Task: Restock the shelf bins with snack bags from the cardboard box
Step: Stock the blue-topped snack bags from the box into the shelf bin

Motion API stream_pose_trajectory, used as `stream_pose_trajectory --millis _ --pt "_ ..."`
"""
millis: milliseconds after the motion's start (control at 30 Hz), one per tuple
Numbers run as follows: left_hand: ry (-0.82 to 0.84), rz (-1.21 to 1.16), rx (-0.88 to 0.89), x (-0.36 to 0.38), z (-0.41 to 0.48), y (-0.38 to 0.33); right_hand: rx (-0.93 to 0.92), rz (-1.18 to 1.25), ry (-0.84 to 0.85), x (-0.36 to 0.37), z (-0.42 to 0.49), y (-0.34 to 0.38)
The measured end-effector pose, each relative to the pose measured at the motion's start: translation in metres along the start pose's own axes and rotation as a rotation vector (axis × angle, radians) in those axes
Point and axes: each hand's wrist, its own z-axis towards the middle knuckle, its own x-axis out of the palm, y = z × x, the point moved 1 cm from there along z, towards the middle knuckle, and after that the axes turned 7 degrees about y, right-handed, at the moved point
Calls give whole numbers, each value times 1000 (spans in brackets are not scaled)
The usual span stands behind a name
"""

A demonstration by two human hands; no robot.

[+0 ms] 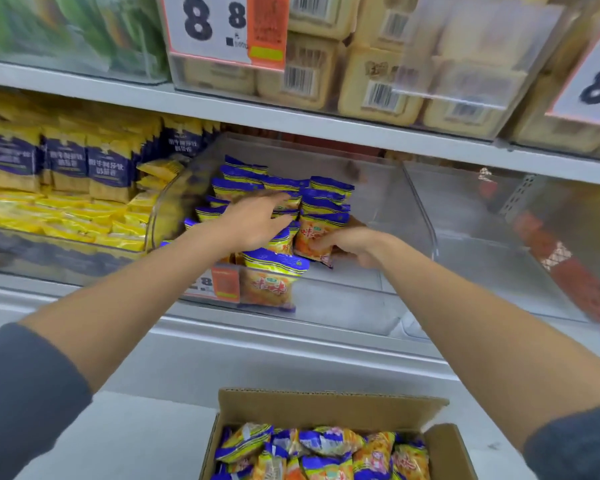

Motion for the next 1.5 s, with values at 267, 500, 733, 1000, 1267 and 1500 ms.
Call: stream_pose_trajectory --millis 267,500,733,1000,1267,1500 --pt "153 66 -12 -4 30 -15 9 128 -175 -3 9 -2" --pt "146 161 -50 8 40 -7 7 201 -115 2 0 8" --pt "123 173 -30 12 41 -4 -122 209 -234 -14 11 37" --pt "113 175 -21 11 40 -3 -71 -675 62 -28 10 45" --pt "143 177 -45 9 39 -7 -193 -1115 -11 -20 18 21" --pt "75 24 -8 -10 11 -22 -358 -1097 -68 -23 -21 36"
